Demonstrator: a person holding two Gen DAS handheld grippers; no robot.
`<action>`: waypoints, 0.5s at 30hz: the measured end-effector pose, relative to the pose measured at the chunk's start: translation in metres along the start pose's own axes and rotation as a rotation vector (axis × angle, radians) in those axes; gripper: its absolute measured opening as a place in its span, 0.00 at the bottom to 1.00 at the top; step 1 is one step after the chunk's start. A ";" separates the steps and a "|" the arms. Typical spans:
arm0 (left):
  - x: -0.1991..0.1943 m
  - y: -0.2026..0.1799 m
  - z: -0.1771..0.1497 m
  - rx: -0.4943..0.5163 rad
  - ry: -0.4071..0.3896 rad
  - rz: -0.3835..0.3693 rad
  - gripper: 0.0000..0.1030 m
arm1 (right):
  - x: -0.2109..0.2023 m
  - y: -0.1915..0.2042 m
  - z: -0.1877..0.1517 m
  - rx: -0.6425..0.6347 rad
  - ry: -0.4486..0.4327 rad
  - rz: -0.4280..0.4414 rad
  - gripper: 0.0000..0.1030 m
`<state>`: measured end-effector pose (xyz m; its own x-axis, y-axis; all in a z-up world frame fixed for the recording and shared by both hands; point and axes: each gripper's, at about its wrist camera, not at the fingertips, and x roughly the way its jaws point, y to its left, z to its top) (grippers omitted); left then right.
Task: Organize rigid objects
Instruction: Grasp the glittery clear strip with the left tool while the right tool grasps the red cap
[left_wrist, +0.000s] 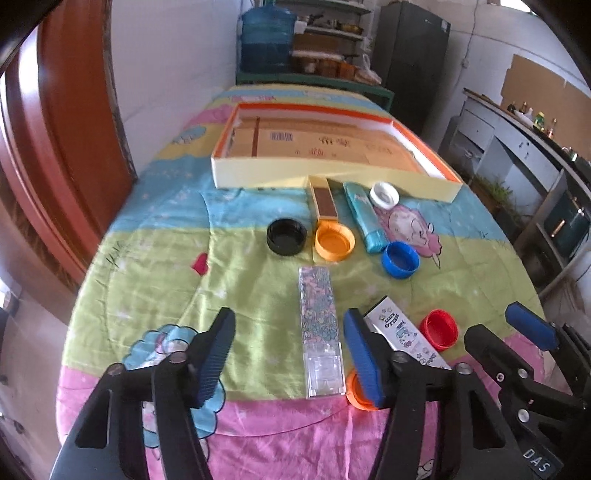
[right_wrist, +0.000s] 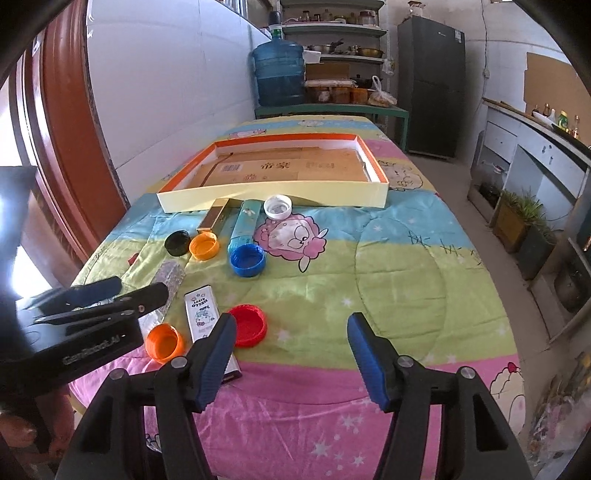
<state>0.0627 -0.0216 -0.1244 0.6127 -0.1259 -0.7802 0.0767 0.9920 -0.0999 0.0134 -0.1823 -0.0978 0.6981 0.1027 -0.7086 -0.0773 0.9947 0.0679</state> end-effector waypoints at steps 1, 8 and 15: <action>0.004 0.001 0.000 -0.005 0.012 -0.011 0.51 | 0.001 0.000 0.000 0.001 0.002 0.001 0.61; 0.009 0.002 -0.002 -0.013 0.004 -0.071 0.20 | 0.004 0.000 -0.002 0.000 0.013 0.026 0.59; 0.005 -0.002 -0.003 0.011 -0.014 -0.057 0.20 | 0.014 0.009 -0.001 -0.018 0.041 0.072 0.49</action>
<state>0.0634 -0.0244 -0.1303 0.6182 -0.1825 -0.7646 0.1203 0.9832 -0.1374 0.0216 -0.1724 -0.1078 0.6606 0.1727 -0.7306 -0.1387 0.9845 0.1073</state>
